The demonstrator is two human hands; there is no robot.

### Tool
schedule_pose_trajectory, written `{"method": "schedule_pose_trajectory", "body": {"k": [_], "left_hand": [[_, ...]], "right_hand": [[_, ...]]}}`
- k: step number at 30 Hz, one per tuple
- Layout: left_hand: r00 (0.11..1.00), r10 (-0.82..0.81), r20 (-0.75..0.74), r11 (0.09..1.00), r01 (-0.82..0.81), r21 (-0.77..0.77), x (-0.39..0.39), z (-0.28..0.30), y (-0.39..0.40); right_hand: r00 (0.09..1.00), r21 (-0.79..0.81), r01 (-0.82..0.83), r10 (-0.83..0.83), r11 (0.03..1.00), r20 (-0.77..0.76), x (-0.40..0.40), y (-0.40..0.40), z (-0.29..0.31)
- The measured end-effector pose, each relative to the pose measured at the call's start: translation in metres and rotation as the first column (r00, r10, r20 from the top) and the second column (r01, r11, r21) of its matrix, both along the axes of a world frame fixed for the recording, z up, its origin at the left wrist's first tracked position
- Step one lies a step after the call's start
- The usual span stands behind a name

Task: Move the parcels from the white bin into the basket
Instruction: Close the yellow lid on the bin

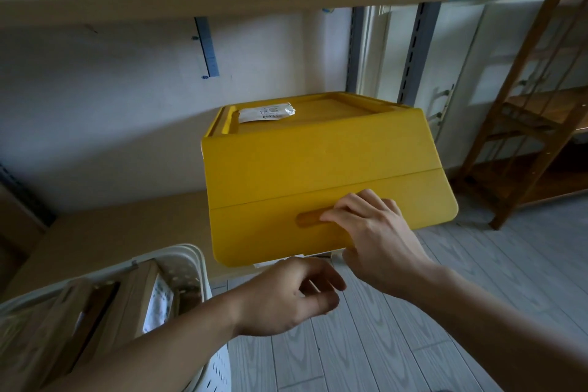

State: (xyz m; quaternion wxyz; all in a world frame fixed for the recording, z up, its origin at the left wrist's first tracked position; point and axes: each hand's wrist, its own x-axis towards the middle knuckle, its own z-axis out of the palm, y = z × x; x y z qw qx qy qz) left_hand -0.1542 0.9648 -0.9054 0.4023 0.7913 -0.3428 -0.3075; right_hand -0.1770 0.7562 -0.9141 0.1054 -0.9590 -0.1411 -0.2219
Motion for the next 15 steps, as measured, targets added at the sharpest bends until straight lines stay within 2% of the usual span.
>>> {"method": "schedule_pose_trajectory", "body": {"k": [7,15], "left_hand": [[0.991,0.066,0.12,0.998,-0.064,-0.023,0.016,0.003,0.009],[0.918,0.246,0.312,0.967,-0.21,-0.145,0.034,0.003,0.017]], "right_hand": [[1.0,-0.074,-0.021,0.02,0.997,-0.008,0.014,-0.005,-0.017],[0.994,-0.069,-0.02,0.027,0.997,0.103,0.032,-0.007,-0.04]]}}
